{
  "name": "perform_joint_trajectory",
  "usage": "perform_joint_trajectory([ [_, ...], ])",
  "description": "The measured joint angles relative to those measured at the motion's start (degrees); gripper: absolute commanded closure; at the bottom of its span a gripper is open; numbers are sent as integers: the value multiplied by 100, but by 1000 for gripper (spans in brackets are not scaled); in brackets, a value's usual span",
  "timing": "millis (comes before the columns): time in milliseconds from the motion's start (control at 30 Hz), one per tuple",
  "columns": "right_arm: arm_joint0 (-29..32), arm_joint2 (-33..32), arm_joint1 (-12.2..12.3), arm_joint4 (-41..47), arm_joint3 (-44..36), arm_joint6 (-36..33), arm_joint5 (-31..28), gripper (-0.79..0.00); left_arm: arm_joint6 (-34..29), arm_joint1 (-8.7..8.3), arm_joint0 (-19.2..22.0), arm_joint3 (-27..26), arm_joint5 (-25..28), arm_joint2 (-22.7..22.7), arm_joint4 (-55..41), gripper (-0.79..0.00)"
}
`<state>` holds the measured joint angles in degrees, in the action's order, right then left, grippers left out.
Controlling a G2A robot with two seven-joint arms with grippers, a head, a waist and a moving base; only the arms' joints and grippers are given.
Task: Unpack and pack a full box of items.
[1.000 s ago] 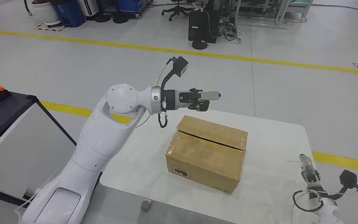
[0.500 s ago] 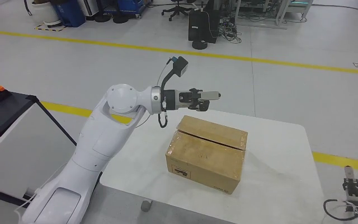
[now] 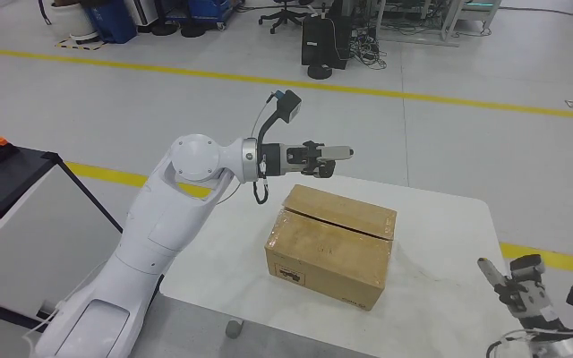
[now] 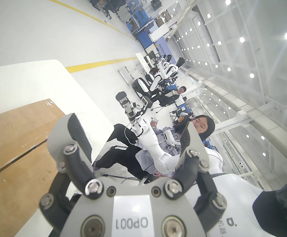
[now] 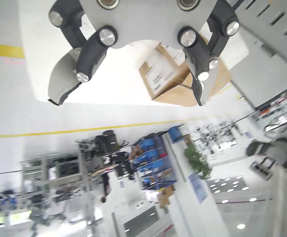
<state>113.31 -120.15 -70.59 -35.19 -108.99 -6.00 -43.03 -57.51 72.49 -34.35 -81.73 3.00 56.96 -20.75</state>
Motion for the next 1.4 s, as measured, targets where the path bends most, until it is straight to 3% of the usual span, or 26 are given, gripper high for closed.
perform_joint_trajectory([
  [167,-200,197,89,340,120,-658,-633,-785,43,-98,-250,20,-106,303,157,-785],
  [300,-364,195,153,578,229,-1101,-548,-785,-177,-228,-335,166,-14,630,656,-785],
  [533,-391,153,157,530,242,-1121,-399,-785,-710,-417,-277,347,132,927,2034,-785],
  [833,-379,214,162,590,258,-1197,-345,-785,-589,-424,-349,343,-18,907,1903,-785],
  [933,-445,334,212,1017,269,-1773,-53,-785,-182,-418,-620,247,-394,1094,1850,-785],
  [1100,-644,318,357,2179,383,-3103,338,-785,-97,-496,-816,471,-904,1284,1430,-785],
  [1233,-761,227,480,3162,481,-4161,557,-785,-152,-494,-732,829,-1220,1209,1352,-785],
  [1400,-861,105,602,4107,610,-5131,791,-785,-156,-460,-468,1414,-1146,994,1512,-785],
])
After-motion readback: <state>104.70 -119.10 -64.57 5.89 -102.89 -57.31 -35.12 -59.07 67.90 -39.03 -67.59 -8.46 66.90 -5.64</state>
